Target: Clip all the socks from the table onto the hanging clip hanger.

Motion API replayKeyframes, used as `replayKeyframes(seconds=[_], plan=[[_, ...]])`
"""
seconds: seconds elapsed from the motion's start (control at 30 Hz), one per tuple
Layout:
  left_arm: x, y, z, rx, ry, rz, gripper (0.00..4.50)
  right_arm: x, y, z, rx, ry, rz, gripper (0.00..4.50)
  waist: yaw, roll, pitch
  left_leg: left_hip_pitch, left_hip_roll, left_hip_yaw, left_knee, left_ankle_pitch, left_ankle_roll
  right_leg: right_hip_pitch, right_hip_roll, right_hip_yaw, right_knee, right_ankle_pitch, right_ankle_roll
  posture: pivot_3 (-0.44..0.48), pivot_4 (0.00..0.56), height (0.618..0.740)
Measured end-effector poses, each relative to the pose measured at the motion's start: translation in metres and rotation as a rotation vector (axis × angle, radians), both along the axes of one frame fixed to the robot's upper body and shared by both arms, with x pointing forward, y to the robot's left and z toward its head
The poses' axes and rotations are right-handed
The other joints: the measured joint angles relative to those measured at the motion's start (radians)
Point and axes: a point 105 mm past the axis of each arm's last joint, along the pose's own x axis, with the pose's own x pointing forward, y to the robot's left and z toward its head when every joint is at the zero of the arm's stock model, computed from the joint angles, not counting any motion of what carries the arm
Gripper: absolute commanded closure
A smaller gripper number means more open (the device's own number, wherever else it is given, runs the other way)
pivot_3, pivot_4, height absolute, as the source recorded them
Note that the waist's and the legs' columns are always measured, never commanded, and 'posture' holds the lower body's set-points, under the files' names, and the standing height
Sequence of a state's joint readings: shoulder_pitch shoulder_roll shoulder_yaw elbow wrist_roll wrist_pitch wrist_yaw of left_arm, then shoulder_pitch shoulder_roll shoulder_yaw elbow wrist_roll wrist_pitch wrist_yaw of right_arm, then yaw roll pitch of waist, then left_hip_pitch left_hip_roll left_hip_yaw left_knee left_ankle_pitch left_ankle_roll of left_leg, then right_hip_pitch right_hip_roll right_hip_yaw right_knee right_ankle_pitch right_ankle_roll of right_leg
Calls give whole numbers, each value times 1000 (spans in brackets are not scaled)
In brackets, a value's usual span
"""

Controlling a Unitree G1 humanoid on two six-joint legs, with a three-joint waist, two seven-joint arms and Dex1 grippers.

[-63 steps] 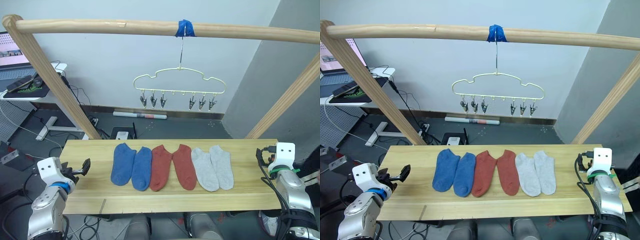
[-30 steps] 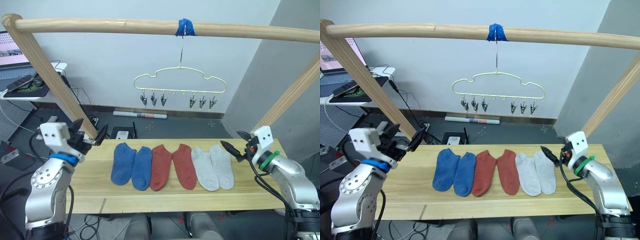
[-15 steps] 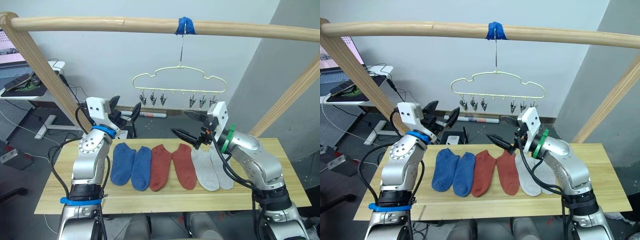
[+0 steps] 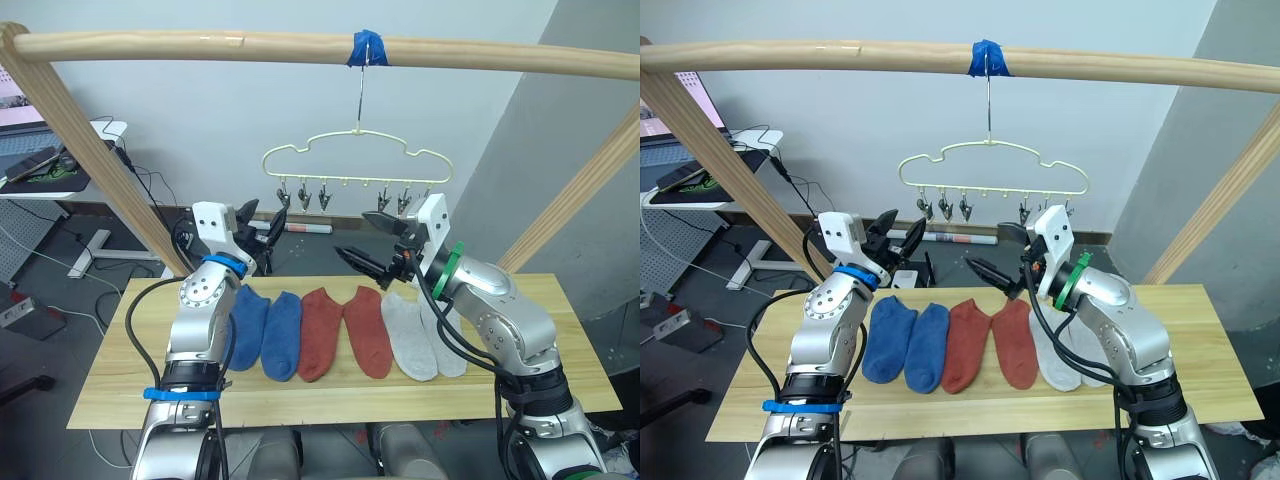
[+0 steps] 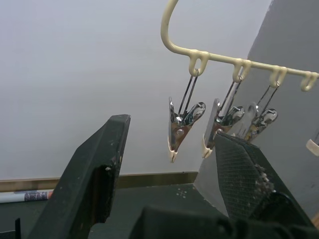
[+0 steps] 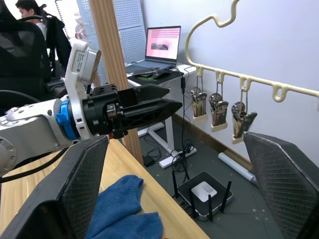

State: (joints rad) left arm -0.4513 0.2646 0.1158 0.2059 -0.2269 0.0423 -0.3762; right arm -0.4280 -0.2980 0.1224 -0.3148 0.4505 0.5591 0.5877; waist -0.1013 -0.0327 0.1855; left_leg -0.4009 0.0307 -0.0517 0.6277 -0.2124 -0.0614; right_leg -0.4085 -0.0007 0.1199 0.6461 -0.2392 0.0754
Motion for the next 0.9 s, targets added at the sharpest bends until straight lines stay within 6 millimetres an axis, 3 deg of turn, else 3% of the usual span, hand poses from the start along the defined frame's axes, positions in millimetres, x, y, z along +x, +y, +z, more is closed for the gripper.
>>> replayKeyframes(seconds=[0.9], plan=[[22, -1, 10, -20, -45, 34, 1513, -1, 10, 18, -10, -45, 17, 0, -20, -1, 12, -1, 0, 0, -1, 0, 0, -2, 0, 0, -1, 0, 0, -147, 194, 740]])
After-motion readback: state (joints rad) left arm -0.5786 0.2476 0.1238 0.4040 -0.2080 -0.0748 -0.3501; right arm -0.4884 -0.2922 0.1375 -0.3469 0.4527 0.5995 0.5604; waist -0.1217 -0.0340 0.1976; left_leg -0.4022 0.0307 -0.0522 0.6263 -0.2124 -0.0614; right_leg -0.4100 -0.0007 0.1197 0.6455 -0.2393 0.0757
